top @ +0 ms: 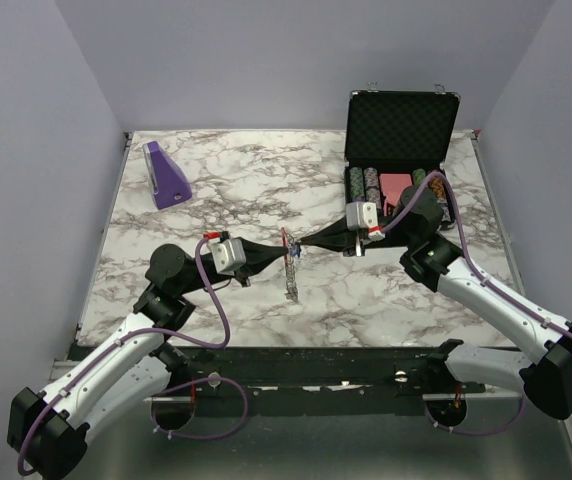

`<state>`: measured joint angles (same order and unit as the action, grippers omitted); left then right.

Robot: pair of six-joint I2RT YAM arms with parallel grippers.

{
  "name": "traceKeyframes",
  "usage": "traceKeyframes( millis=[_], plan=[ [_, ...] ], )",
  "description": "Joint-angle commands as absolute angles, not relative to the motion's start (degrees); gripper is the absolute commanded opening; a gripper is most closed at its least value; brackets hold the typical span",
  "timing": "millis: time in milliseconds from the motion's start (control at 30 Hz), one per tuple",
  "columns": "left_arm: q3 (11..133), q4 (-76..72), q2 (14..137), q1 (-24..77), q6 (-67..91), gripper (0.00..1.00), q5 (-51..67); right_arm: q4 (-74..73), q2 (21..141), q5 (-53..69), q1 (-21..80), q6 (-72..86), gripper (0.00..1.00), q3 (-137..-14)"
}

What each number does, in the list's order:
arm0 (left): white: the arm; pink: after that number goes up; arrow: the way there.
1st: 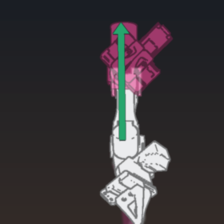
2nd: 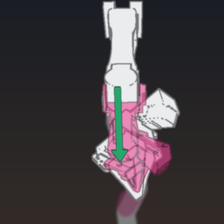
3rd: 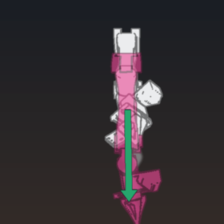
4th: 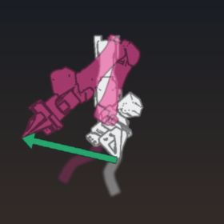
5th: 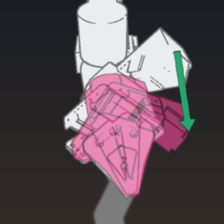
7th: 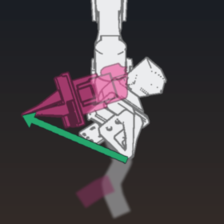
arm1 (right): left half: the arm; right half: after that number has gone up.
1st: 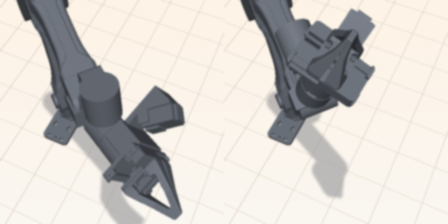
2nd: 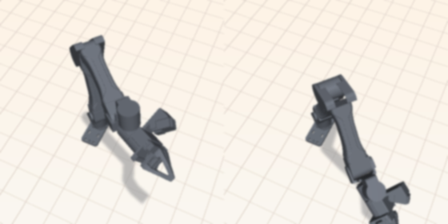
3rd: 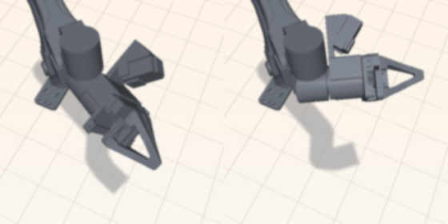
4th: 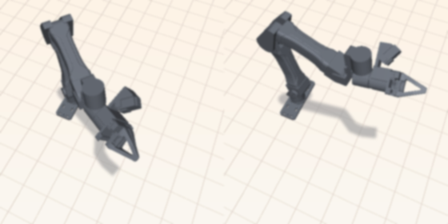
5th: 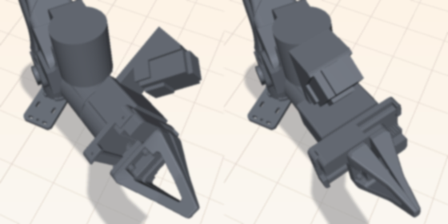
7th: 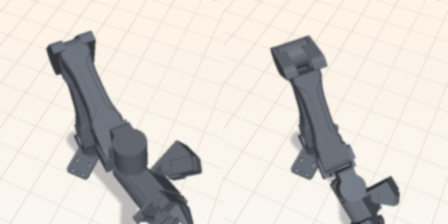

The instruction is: Put the keys on the keyring

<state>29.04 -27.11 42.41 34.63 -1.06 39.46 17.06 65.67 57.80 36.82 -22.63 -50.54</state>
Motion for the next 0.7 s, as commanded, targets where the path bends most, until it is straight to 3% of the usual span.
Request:
traceKeyframes(
  millis=[0,667],
  plan=[
    [30.8,-28.1,41.7,34.9,-1.7,0.0,39.4,16.4,64.8,57.1,37.3,-23.6,0.0,-52.3],
    [31.3,-26.5,41.7,35.0,-1.6,0.0,36.7,16.4,65.2,60.8,37.3,-22.1,0.0,-51.9]
  ],
)
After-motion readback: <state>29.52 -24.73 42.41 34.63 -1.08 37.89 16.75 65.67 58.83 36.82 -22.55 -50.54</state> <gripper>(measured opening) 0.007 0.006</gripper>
